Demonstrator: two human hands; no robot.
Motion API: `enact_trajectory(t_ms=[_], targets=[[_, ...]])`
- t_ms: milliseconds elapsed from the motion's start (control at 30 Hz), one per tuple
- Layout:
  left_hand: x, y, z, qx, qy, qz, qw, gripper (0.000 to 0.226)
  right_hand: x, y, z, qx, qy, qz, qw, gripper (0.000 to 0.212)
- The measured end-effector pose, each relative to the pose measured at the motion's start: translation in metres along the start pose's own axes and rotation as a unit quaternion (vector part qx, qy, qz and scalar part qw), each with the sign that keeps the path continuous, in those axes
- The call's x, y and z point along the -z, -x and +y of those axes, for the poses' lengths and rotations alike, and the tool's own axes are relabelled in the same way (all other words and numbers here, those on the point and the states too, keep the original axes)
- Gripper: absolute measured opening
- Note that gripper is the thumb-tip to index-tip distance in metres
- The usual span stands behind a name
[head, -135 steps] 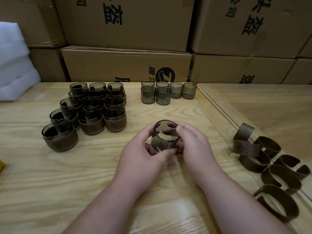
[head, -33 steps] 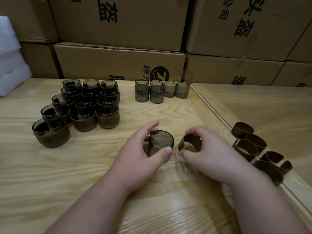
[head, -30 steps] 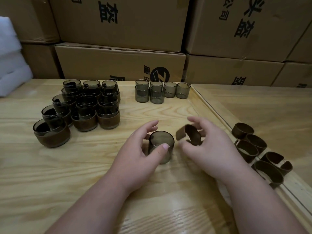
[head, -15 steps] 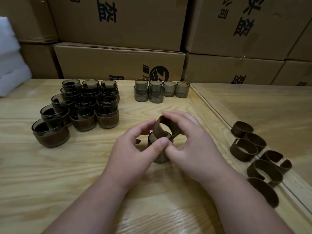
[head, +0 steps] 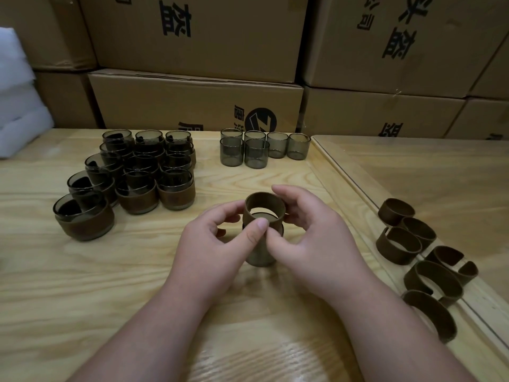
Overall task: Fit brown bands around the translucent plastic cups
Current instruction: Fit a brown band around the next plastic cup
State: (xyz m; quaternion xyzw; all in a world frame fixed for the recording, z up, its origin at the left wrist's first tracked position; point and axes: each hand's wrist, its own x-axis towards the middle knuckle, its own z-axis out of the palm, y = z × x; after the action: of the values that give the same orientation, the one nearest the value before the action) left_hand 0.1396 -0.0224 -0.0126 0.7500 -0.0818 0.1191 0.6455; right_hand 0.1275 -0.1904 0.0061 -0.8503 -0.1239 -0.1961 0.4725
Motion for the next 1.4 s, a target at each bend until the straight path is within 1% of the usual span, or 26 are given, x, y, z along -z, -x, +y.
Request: enact_trajectory(t_ms=[67, 167, 333, 600, 833, 1033, 1133, 1233, 1267, 1333, 1367, 1400], targets=[[0.000, 0.000, 0.002, -0.009, -0.001, 0.000, 1.000, 0.053, 0.001, 0.000, 0.001, -0.001, -0.001, 0.003, 1.000, 0.060], [0.000, 0.000, 0.003, -0.018, -0.009, 0.001, 1.000, 0.047, 0.001, 0.000, 0.001, -0.001, -0.001, 0.004, 1.000, 0.058], [0.001, 0.000, 0.004, -0.031, -0.038, 0.007, 0.999, 0.043, 0.002, 0.000, 0.003, -0.026, -0.021, -0.008, 0.999, 0.060], [0.000, 0.002, 0.008, -0.033, -0.042, 0.003, 0.999, 0.038, -0.001, -0.001, 0.007, -0.049, -0.018, -0.018, 0.998, 0.061], [0.001, 0.001, 0.011, -0.019, -0.046, 0.007, 0.999, 0.036, -0.003, -0.004, 0.008, -0.071, -0.030, -0.024, 0.997, 0.063], [0.001, 0.000, 0.008, 0.033, -0.032, -0.003, 0.999, 0.038, -0.003, -0.006, 0.007, -0.096, -0.041, -0.035, 0.994, 0.064], [0.002, 0.001, 0.009, 0.046, -0.039, -0.004, 0.998, 0.038, -0.003, -0.006, 0.008, -0.107, -0.044, -0.036, 0.993, 0.064], [0.002, 0.002, 0.007, 0.037, -0.050, -0.007, 0.998, 0.027, -0.002, -0.005, 0.010, -0.106, -0.044, -0.046, 0.992, 0.061], [0.002, 0.002, 0.006, 0.034, -0.051, -0.008, 0.998, 0.027, -0.002, -0.004, 0.011, -0.104, -0.046, -0.053, 0.992, 0.058], [0.001, 0.002, 0.004, 0.030, -0.046, -0.003, 0.998, 0.038, -0.001, -0.002, 0.012, -0.099, -0.052, -0.056, 0.992, 0.053], [0.001, 0.001, 0.003, 0.027, -0.036, 0.005, 0.999, 0.037, 0.000, -0.003, 0.012, -0.099, -0.059, -0.047, 0.992, 0.050], [0.001, 0.000, 0.003, 0.023, -0.024, 0.014, 0.999, 0.030, 0.001, -0.003, 0.012, -0.100, -0.067, -0.032, 0.992, 0.047]])
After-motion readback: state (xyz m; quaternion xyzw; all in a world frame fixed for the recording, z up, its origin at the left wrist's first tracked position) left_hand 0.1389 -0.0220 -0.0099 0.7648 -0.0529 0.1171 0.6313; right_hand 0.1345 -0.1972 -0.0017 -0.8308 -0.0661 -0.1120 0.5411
